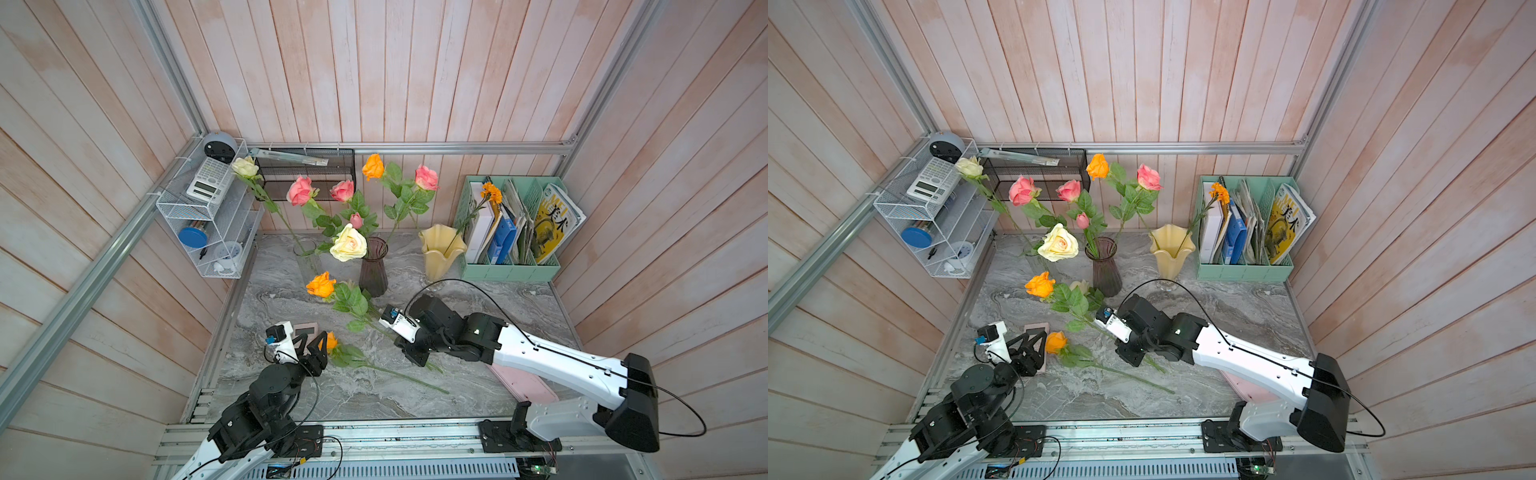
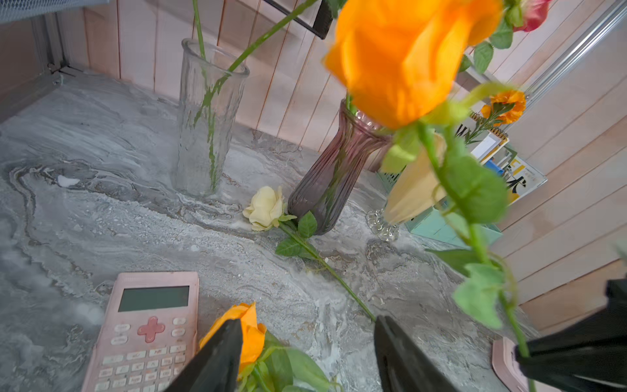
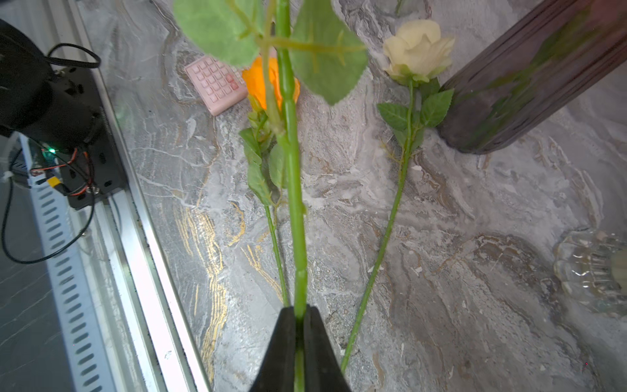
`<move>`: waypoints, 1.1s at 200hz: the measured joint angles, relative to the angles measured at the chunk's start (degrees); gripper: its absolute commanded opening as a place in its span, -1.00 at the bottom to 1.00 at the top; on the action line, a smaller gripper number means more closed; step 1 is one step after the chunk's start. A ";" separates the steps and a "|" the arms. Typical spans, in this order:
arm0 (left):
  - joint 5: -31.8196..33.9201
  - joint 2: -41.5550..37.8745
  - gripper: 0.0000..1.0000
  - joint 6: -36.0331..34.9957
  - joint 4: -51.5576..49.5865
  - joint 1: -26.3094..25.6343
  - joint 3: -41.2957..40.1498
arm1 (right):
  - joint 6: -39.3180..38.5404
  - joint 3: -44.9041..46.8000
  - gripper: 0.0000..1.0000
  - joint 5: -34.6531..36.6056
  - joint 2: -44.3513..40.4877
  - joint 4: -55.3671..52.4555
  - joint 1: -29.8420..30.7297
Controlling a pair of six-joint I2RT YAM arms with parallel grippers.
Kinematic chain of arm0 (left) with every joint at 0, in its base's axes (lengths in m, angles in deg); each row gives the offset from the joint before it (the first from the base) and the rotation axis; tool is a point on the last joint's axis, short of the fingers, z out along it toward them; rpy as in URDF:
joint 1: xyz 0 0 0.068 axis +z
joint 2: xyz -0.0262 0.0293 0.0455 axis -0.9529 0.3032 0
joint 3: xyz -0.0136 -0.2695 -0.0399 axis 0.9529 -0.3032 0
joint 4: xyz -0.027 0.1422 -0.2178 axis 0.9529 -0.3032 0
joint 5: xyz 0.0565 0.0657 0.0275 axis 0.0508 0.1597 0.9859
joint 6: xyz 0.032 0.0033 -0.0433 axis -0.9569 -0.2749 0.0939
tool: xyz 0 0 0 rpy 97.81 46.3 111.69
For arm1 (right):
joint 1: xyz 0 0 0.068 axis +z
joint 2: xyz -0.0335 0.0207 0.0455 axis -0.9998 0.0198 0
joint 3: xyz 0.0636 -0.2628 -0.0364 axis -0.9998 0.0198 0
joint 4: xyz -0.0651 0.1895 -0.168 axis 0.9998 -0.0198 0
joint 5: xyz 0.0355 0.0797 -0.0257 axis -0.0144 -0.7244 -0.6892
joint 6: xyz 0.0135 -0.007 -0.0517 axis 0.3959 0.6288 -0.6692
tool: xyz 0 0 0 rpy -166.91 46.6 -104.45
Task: Arrange the flowers in different vases according to their colors
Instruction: Pick up the flower at the center of the board, then insert the flower into the vase.
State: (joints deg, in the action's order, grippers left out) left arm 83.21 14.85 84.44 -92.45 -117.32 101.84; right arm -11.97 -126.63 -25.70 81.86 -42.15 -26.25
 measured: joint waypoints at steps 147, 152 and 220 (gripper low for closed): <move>0.00 -0.76 0.26 2.58 -2.93 -0.04 -0.90 | -1.40 -14.12 -1.00 -2.95 -8.35 1.38 6.73; 0.00 -0.76 0.26 2.58 -2.93 -0.04 -0.92 | -1.81 -15.19 -1.00 -2.93 -8.24 1.81 6.71; -0.04 -0.44 0.26 2.12 -2.34 -0.04 -1.68 | -6.38 -30.03 -1.00 -1.03 -8.17 12.13 -5.22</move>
State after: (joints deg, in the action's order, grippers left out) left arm 83.17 14.42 86.56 -94.79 -117.37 100.15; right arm -18.36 -156.67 -26.72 73.69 -30.02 -31.48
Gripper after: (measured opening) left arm 0.630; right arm 0.099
